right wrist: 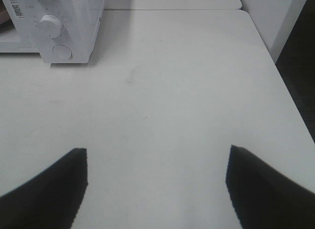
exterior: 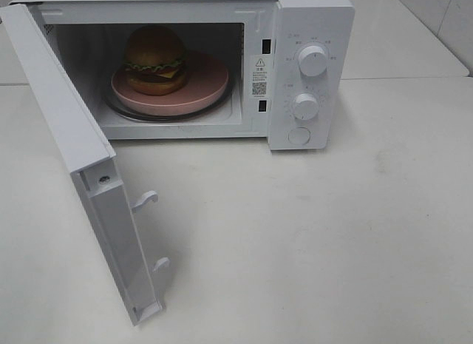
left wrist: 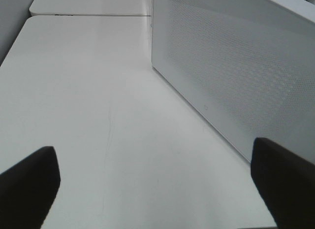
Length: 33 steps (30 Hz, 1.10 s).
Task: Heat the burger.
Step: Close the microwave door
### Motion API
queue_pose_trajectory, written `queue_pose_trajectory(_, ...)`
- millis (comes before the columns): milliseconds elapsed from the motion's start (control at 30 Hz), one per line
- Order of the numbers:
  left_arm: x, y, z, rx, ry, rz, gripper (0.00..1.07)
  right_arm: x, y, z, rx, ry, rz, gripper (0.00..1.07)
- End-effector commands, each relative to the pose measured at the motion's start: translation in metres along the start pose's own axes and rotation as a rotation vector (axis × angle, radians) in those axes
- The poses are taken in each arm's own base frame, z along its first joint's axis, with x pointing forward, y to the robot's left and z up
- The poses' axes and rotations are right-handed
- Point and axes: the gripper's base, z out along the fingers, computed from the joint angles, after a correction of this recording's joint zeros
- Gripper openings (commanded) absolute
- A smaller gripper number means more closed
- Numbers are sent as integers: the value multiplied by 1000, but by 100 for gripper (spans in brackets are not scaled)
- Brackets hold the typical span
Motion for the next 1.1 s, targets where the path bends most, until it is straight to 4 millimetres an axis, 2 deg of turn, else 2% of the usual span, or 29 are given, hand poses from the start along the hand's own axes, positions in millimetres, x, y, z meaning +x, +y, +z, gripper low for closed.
queue_pose_trajectory(33, 2, -1, -2, 11, -13, -5, 98, 2, 0, -3, 3, -34, 2, 75)
queue_pose_trajectory(500, 1, -1, -2, 16, -20, -8, 98, 2, 0, -3, 3, -34, 2, 75)
queue_pose_trajectory(633, -15, -2, -5, 19, -54, -10, 98, 2, 0, -3, 3, -34, 2, 75)
queue_pose_trajectory(667, -23, -1, -2, 17, -63, -14, 98, 2, 0, -3, 3, -34, 2, 75)
queue_pose_trajectory(800, -32, 1, 8, 12, -49, -21, 94, 2, 0, -3, 3, -34, 2, 75)
queue_pose_trajectory(833, -35, 1, 12, 10, -47, -24, 90, 2, 0, -3, 3, -34, 2, 75)
queue_pose_trajectory(867, -41, 3, 19, 6, -43, -29, 79, 2, 0, -3, 3, -34, 2, 75)
queue_pose_trajectory(900, -41, 3, 19, 6, -43, -29, 79, 2, 0, -3, 3, -34, 2, 75)
queue_pose_trajectory(933, -43, 3, 22, 3, -45, -30, 71, 2, 0, -3, 3, -34, 2, 75)
queue_pose_trajectory(967, -47, 5, 28, -2, -38, -33, 54, 2, 0, -3, 3, -34, 2, 75)
queue_pose_trajectory(1000, -47, 5, 28, -2, -38, -33, 54, 2, 0, -3, 3, -34, 2, 75)
queue_pose_trajectory(1033, -49, 5, 31, -3, -30, -35, 44, 2, 0, -3, 3, -34, 2, 75)
queue_pose_trajectory(1067, -53, 7, 38, -6, -20, -39, 26, 2, 0, -3, 3, -34, 2, 75)
queue_pose_trajectory(1100, -53, 7, 38, -6, -20, -39, 26, 2, 0, -3, 3, -34, 2, 75)
